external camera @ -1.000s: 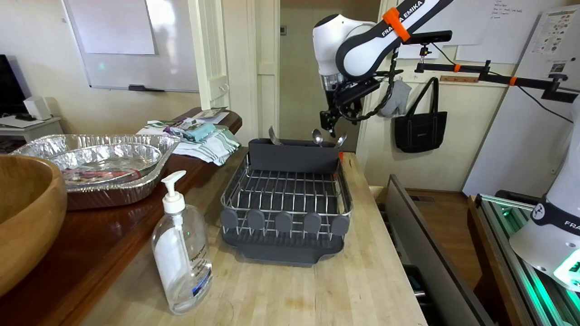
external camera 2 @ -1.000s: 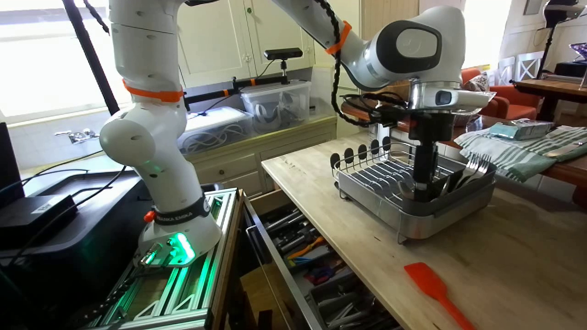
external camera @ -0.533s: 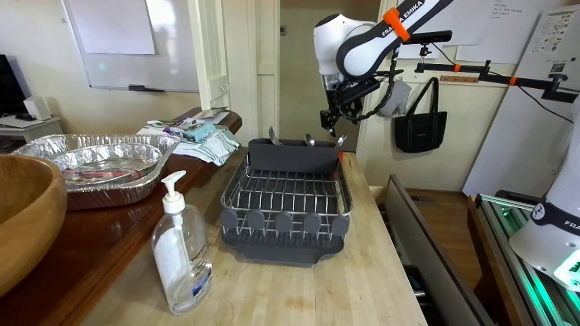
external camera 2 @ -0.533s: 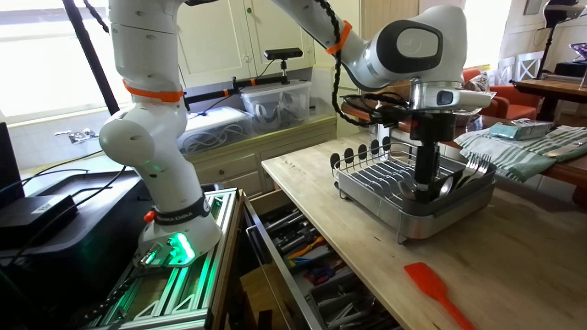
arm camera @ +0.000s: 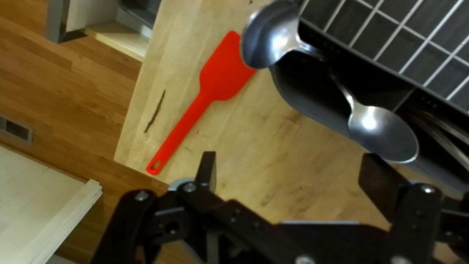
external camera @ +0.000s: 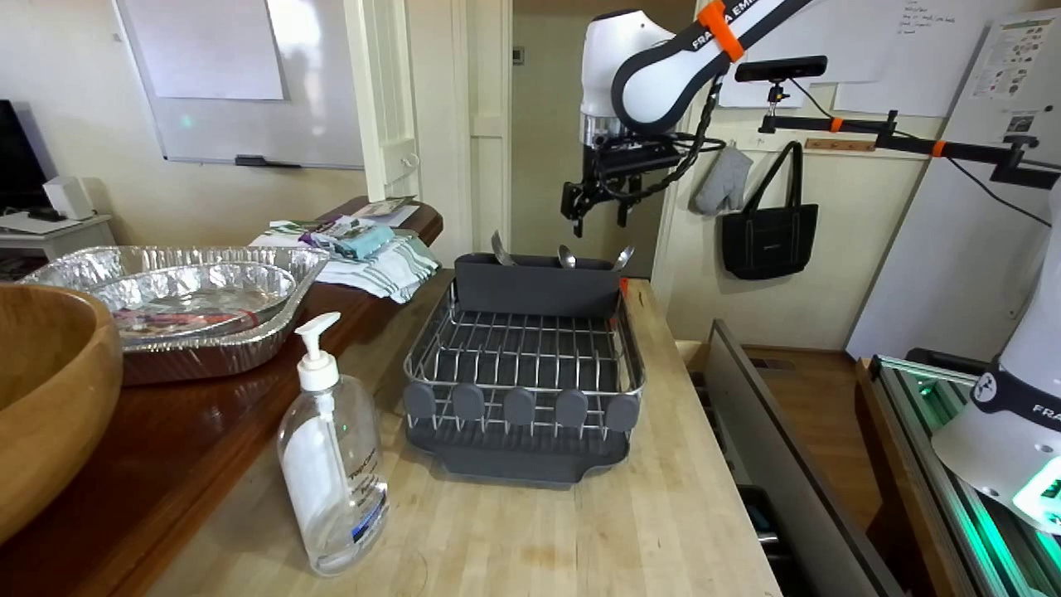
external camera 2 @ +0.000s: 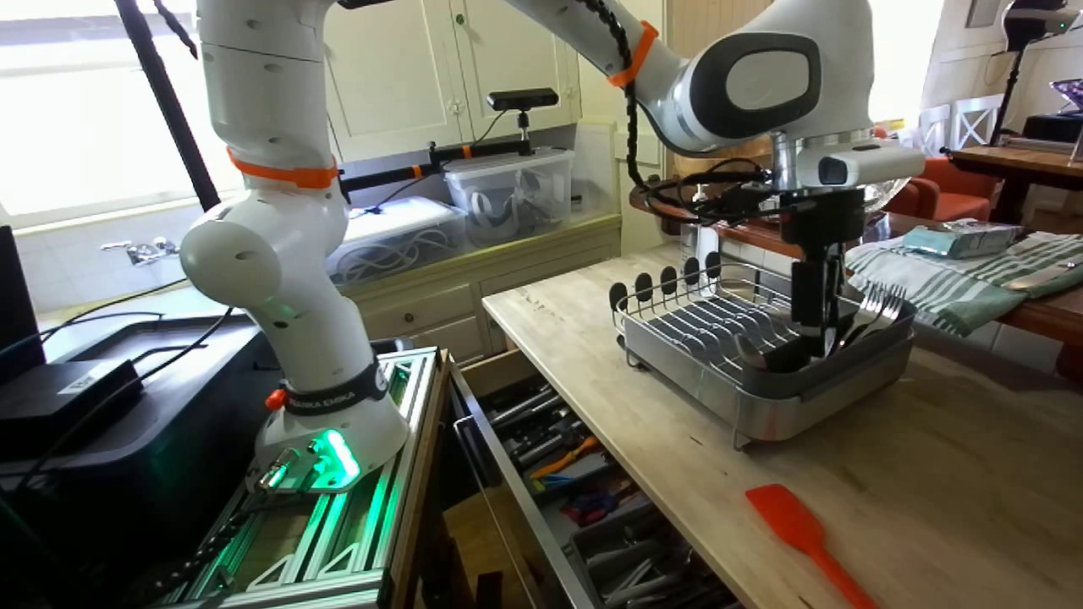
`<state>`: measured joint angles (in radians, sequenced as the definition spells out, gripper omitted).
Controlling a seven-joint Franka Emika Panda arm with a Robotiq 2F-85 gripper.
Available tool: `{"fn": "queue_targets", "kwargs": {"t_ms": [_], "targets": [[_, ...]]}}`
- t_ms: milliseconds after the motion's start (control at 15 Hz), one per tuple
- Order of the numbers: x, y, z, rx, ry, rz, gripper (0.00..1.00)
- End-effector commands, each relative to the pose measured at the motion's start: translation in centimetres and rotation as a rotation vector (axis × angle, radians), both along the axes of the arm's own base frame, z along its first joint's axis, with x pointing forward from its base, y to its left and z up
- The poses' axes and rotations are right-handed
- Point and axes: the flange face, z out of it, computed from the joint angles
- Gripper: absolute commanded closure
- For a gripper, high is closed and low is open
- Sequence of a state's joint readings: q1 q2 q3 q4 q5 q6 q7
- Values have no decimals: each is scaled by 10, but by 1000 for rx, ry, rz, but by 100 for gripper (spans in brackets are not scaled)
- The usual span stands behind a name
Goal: Rearrange the spoons and forks in the utensil holder
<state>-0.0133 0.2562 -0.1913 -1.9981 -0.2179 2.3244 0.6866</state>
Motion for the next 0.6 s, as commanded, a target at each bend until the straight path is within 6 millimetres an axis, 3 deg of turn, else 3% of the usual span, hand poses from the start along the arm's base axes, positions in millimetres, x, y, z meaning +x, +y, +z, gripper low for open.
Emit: {"fn": "queue_targets", "kwargs": {"t_ms": [0, 533], "targets": [[7, 2, -4, 69, -71, -25, 0], [22, 10, -21, 142, -123, -41, 0]]}}
